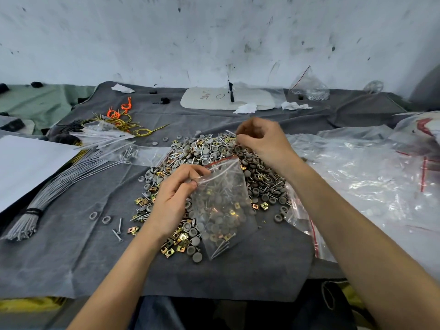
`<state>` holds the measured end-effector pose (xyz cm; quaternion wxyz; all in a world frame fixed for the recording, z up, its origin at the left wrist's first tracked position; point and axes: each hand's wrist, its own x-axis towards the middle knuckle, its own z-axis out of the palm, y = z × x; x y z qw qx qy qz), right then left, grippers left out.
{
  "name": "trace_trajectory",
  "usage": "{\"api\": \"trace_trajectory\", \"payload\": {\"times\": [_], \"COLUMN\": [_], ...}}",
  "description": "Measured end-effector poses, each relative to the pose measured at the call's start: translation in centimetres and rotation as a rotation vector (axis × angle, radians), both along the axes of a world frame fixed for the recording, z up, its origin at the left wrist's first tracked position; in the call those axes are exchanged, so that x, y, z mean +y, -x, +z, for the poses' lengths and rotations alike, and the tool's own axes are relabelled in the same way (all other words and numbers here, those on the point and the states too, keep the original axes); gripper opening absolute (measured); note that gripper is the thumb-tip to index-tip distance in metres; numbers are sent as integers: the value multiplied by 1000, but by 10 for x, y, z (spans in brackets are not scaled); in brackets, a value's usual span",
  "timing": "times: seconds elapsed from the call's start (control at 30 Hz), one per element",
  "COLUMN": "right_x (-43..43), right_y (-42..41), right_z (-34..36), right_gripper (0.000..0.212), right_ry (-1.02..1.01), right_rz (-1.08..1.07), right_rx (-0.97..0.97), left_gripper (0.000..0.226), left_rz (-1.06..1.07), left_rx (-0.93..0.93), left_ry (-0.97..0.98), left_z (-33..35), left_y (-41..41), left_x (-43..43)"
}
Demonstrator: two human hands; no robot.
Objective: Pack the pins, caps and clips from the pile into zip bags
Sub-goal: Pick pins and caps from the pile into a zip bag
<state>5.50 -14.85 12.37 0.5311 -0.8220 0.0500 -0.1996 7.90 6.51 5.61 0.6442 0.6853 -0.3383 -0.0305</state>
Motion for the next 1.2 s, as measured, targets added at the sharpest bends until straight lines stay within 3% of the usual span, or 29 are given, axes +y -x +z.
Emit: {"api": "trace_trajectory", "payload": {"times": [0.1,0.3,0.4,0.5,0.57,0.7,0.9,0.97,1.07,1.2], "right_x": [4,19,19,7,-4,-14,-11,-11,-16,-16], "right_y": [14,23,24,18,6,-13,-21,-19,-10,11], "right_z": [17,29,27,21,4,-57,-91,-90,-72,-15], "right_gripper": [14,12,11,20,24,15,16,13,5,17], "right_ry": [160,581,597,365,329,491,763,693,399,211], "right_rz": [114,268,349,198,30,-57,-134,-155,-173,-90], "right_rx": [3,128,164,60,58,367,246,198,117,-33], "left_gripper": [20,16,14,14,14,14,15,13,11,12], "left_rz": [-8,-30,-35,-28,-18,-12,-7,-9,-10,-22], "left_rx": [-53,-126,-145,-145,-132,-134,-127,-125,-146,-195], "left_ry": [3,-35,-31,-23,-7,3,12,16,9,-21], "left_z": [4,7,8,6,5,4,5,5,5,8], "left_y": [2,6,6,5,5,5,6,6,6,7], "left_x": [-2,-8,-9,-8,-6,-5,-4,-3,-2,-3]}}
